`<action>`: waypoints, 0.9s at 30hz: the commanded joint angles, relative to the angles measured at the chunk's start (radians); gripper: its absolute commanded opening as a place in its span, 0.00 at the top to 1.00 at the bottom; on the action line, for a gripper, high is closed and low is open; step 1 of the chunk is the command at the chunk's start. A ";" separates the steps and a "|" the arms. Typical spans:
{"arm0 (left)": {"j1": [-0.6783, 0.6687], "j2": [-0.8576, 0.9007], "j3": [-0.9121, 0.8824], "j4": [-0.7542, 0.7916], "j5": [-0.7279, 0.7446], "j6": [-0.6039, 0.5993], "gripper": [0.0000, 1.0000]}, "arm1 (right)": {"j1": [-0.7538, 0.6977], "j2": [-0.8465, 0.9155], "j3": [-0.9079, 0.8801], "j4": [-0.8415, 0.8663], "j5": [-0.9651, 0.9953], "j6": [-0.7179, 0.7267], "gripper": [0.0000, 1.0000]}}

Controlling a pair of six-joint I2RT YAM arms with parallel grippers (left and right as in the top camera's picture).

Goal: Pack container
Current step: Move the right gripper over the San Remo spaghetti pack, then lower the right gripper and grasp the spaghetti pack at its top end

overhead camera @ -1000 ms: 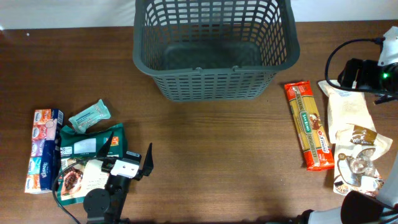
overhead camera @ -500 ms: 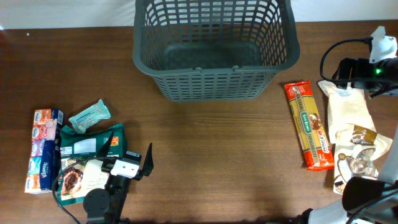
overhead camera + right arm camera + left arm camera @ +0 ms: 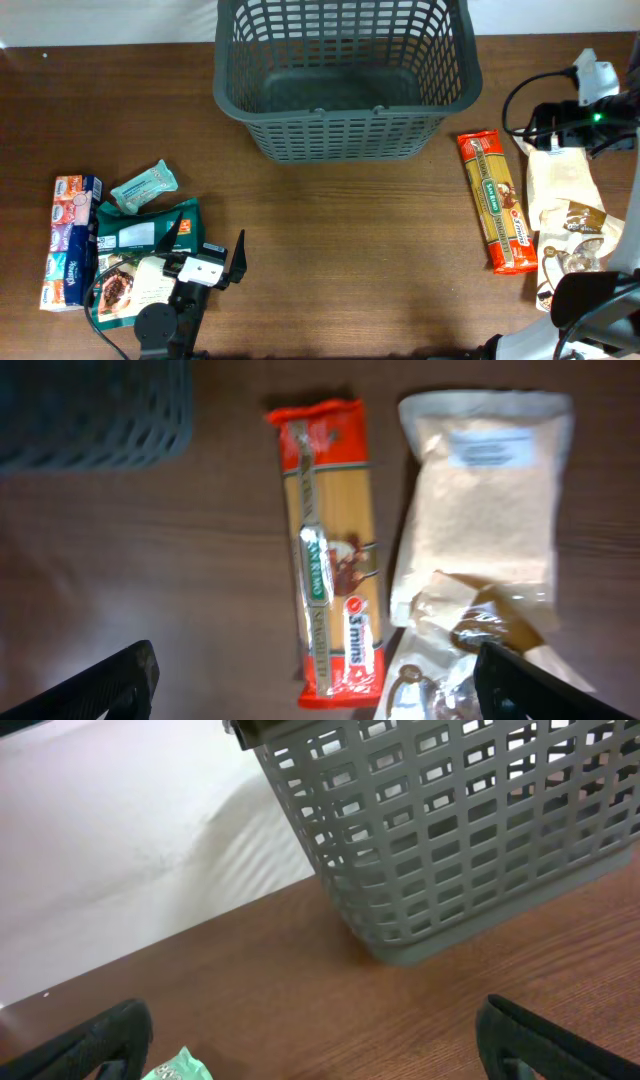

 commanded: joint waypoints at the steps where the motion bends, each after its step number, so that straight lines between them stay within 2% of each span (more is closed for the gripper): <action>1: -0.004 -0.007 -0.002 -0.008 -0.003 -0.010 0.01 | 0.037 0.014 -0.060 0.010 -0.013 -0.031 0.01; 8: -0.004 -0.007 -0.002 -0.008 -0.003 -0.010 0.01 | 0.074 0.014 -0.146 0.053 0.003 -0.031 0.01; 27: -0.004 -0.007 -0.002 -0.008 -0.003 -0.010 0.01 | 0.072 0.014 -0.171 0.099 0.015 -0.031 0.01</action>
